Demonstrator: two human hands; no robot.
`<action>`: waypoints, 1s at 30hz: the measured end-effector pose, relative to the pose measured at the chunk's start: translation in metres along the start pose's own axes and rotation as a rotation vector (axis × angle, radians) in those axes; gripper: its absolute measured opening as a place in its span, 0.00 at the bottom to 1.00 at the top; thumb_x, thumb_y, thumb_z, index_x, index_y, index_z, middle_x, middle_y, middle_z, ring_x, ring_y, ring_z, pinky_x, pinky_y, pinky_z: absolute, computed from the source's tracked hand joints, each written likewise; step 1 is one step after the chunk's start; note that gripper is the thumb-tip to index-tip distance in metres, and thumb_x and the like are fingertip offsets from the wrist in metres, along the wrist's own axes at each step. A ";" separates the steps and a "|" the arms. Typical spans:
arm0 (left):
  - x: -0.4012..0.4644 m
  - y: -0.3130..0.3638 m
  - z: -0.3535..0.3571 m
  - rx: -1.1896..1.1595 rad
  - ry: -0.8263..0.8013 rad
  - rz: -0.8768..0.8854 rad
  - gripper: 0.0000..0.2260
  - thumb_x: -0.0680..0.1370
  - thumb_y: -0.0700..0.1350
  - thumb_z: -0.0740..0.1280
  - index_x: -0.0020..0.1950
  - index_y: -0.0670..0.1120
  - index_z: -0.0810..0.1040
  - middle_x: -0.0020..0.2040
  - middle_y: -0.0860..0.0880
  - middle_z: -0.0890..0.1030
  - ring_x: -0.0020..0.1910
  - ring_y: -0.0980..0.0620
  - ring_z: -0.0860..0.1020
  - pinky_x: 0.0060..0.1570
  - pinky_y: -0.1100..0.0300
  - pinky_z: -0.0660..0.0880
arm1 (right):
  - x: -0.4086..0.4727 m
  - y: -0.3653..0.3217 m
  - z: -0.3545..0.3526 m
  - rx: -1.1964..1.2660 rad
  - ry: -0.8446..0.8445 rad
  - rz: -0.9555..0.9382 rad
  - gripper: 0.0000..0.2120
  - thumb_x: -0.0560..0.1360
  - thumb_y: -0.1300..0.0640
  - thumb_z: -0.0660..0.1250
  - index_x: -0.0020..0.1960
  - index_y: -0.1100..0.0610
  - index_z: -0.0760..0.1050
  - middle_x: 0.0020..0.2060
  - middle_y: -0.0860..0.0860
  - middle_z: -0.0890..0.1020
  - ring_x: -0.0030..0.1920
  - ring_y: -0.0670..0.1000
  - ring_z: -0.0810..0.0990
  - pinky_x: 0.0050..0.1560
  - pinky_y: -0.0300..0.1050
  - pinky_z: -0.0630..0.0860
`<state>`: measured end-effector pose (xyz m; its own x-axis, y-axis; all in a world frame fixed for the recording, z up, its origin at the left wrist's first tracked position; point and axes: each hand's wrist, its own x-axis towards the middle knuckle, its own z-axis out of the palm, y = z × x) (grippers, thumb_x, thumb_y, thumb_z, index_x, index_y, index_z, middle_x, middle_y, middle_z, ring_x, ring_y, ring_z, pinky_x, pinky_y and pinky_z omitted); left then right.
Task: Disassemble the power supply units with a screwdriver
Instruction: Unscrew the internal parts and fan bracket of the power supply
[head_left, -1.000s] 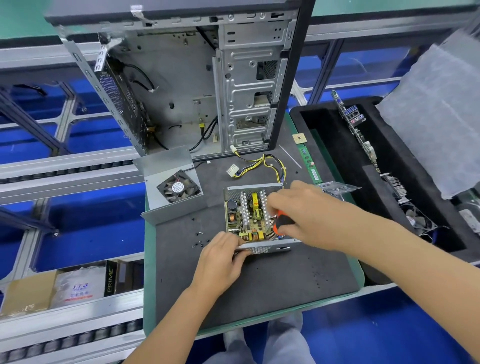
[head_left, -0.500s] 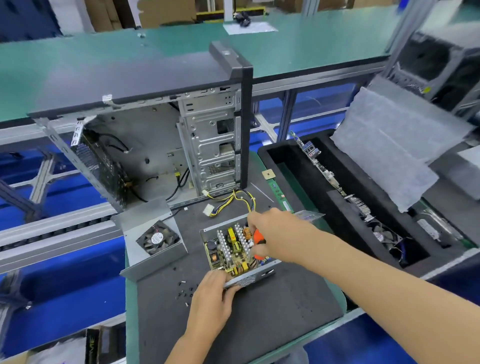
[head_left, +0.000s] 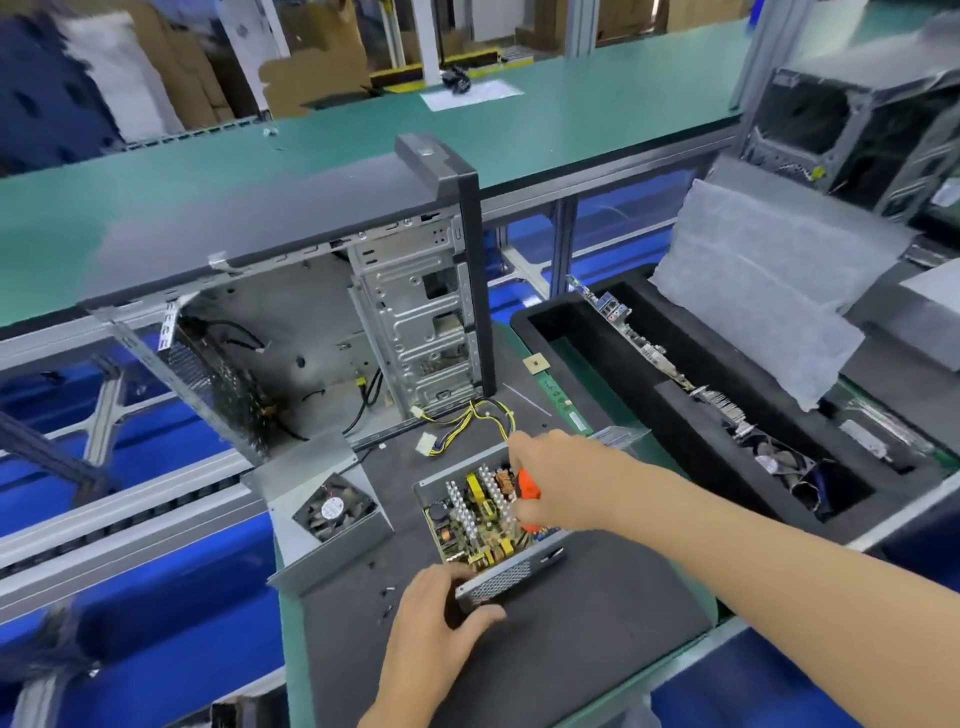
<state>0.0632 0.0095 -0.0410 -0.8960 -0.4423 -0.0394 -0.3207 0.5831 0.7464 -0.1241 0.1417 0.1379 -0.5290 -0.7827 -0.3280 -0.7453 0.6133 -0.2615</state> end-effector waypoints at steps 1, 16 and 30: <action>-0.004 -0.004 -0.003 -0.012 0.028 0.002 0.17 0.68 0.68 0.70 0.52 0.67 0.71 0.52 0.70 0.72 0.55 0.67 0.72 0.52 0.68 0.70 | 0.000 0.001 -0.002 0.048 -0.038 -0.007 0.14 0.74 0.50 0.67 0.53 0.52 0.65 0.42 0.49 0.71 0.43 0.55 0.76 0.37 0.49 0.75; -0.035 -0.068 -0.012 0.469 0.315 -0.254 0.29 0.76 0.64 0.53 0.67 0.47 0.75 0.67 0.46 0.75 0.68 0.43 0.71 0.67 0.43 0.65 | -0.003 -0.005 0.004 -0.063 0.019 0.048 0.12 0.76 0.51 0.64 0.55 0.55 0.66 0.39 0.53 0.76 0.37 0.56 0.75 0.32 0.46 0.69; -0.036 -0.069 -0.011 0.488 0.335 -0.268 0.25 0.78 0.61 0.54 0.62 0.46 0.79 0.64 0.47 0.77 0.65 0.45 0.72 0.66 0.46 0.66 | -0.009 0.002 0.001 -0.039 -0.035 0.003 0.11 0.75 0.53 0.68 0.52 0.48 0.67 0.48 0.49 0.73 0.48 0.51 0.73 0.39 0.42 0.68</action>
<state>0.1206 -0.0223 -0.0841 -0.6467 -0.7579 0.0858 -0.6930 0.6308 0.3491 -0.1202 0.1497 0.1390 -0.5171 -0.7764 -0.3603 -0.7596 0.6103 -0.2249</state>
